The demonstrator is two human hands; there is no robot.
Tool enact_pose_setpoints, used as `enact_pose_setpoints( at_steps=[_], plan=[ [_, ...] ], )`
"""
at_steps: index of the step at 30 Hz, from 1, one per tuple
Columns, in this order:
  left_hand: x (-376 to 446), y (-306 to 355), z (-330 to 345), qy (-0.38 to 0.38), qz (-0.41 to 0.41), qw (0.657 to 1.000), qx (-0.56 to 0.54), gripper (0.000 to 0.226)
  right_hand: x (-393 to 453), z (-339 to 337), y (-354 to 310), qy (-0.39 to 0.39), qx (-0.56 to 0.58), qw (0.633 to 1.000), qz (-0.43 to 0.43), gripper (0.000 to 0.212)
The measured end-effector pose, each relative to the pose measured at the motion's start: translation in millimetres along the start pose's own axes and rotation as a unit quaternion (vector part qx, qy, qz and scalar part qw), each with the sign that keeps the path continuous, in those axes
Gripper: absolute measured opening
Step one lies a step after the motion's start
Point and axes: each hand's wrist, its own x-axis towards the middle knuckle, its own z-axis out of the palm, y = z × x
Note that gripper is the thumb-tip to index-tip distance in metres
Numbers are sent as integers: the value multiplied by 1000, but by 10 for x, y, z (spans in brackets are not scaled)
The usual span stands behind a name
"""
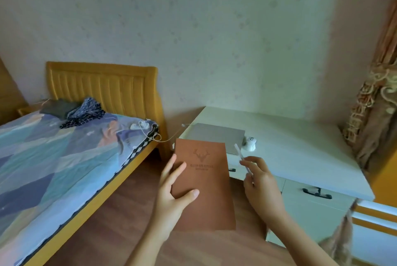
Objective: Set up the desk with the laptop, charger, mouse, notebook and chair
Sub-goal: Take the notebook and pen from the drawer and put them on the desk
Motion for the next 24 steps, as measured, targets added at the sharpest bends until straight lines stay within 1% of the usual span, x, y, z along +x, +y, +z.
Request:
enact_pose_setpoints(
  at_steps=[6, 10, 14, 18, 24],
  plan=[
    [1079, -521, 790, -87, 4, 996, -28, 62, 827, 95, 697, 48, -29, 996, 64, 37],
    [1760, -847, 1366, -137, -8, 988, -65, 62, 1375, 95, 1225, 70, -52, 991, 105, 34],
    [2294, -1132, 2010, -181, -20, 981, -71, 63, 1777, 16, 1772, 92, -79, 981, 151, 33],
    [2686, -1422, 2770, -213, -38, 974, -74, 63, 2113, -104, 2446, 86, -105, 970, 202, 33],
    [3003, -1956, 4036, -245, -83, 963, -76, 63, 2605, -229, 3608, 62, -123, 960, 242, 36]
  ],
)
